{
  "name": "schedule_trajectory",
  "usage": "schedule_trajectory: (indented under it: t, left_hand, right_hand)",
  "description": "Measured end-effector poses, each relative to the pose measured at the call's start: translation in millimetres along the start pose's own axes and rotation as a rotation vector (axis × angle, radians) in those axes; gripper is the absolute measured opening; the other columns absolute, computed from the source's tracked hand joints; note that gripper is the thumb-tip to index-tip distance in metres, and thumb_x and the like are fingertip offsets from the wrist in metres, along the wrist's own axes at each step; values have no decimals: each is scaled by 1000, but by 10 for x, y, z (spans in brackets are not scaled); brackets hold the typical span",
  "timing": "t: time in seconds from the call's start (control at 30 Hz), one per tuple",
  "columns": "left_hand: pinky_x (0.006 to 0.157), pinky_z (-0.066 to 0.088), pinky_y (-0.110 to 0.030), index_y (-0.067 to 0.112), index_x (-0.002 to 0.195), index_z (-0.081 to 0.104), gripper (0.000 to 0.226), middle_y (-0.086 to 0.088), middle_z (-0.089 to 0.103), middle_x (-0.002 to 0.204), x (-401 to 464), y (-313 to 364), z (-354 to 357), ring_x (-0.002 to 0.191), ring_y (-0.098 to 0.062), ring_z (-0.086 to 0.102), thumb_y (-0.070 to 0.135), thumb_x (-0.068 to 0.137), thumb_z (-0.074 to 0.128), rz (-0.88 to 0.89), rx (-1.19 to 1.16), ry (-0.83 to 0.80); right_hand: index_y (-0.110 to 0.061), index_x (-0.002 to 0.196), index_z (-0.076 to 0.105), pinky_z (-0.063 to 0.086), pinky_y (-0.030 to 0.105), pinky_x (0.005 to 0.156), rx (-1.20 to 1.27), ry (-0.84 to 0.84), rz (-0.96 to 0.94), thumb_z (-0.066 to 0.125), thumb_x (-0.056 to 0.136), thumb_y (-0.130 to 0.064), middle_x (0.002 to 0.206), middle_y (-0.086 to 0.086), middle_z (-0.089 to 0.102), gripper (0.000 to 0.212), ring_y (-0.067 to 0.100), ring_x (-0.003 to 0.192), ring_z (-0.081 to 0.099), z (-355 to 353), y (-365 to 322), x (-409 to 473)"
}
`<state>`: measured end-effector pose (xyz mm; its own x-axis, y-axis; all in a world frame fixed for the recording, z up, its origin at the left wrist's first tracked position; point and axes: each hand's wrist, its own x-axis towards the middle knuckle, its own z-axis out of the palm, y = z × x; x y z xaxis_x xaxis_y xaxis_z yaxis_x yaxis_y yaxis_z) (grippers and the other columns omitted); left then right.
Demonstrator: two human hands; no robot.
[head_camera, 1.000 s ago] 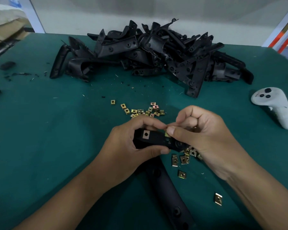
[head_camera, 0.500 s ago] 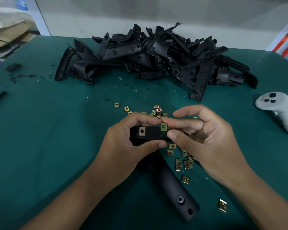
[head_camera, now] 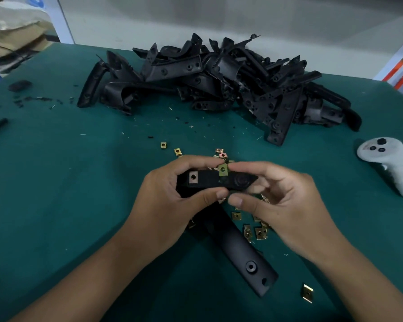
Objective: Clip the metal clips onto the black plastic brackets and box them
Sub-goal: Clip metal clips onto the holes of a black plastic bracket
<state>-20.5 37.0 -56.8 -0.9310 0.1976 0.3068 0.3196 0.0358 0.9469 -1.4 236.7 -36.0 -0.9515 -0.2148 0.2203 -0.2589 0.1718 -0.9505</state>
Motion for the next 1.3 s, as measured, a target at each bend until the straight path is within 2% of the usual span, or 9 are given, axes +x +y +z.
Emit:
schedule_trajectory:
  t: [0.13, 0.27, 0.33, 0.6, 0.8, 0.87, 1.0, 1.2, 1.3]
  left_hand:
    - [80, 51, -10, 35, 103, 73, 28, 20, 76, 99, -11, 11, 4, 93, 0, 71, 28, 77, 82, -12, 31, -6]
    - [78, 50, -8, 33, 101, 74, 24, 20, 76, 98, -18, 11, -4, 91, 1, 71, 32, 78, 79, -18, 39, -14]
    - [76, 50, -8, 34, 100, 74, 22, 18, 76, 97, -17, 11, -13, 90, 0, 70, 33, 79, 78, -24, 48, -30]
    - [78, 53, -14, 38, 104, 72, 23, 14, 75, 100, -12, -37, -11, 91, -6, 71, 34, 83, 80, -32, 14, -54]
    - [84, 58, -33, 46, 117, 58, 41, 12, 69, 107, -35, -79, 9, 98, -12, 69, 44, 80, 76, -55, -58, -48]
    - [81, 59, -31, 48, 118, 56, 45, 12, 69, 109, -37, -91, 6, 98, -12, 69, 45, 79, 77, -45, -63, -37]
    - [83, 52, -15, 49, 112, 61, 39, 15, 70, 107, -17, -120, 22, 102, -8, 67, 44, 77, 77, 4, -48, 47]
    - [73, 48, -4, 53, 99, 72, 19, 22, 75, 96, -27, -3, -11, 89, 5, 69, 48, 81, 79, 64, 71, 172]
    - [71, 46, -2, 58, 90, 72, 22, 25, 74, 88, -77, 133, 24, 80, 10, 66, 44, 73, 69, 46, 87, 173]
  right_hand:
    - [-45, 115, 72, 52, 15, 71, -228, 50, -51, 77, 80, -53, 84, -23, 71, 36, 6, 74, 66, -21, 38, 2]
    - [-47, 113, 70, 60, 47, 79, -268, 89, -63, 78, 78, -54, 99, -15, 76, 36, 19, 87, 71, -9, 80, 10]
    - [-45, 112, 69, 58, 54, 80, -265, 97, -61, 78, 78, -53, 100, -14, 76, 36, 20, 89, 71, -3, 96, 17]
    - [-47, 115, 69, 53, 28, 71, -356, 80, -90, 72, 84, -54, 84, -18, 70, 32, 15, 76, 63, -3, 92, -3]
    - [-49, 111, 68, 44, 14, 66, -292, 45, -71, 69, 86, -53, 74, -13, 61, 25, 9, 68, 56, -67, 104, 14]
    - [-47, 111, 67, 42, 10, 65, -286, 34, -76, 68, 88, -52, 75, -15, 61, 23, 6, 68, 55, -69, 97, 10]
    - [-49, 113, 61, 47, 20, 68, -263, 91, -94, 60, 91, -61, 82, -4, 64, 24, 13, 76, 63, -94, 65, 18]
    - [-48, 113, 59, 49, 27, 68, -300, 120, -64, 59, 94, -55, 85, -3, 65, 20, 13, 76, 62, -204, -99, 55]
    - [-38, 113, 63, 52, 33, 77, -356, 86, -74, 64, 95, -46, 100, -12, 64, 19, 14, 88, 63, -287, -373, 10]
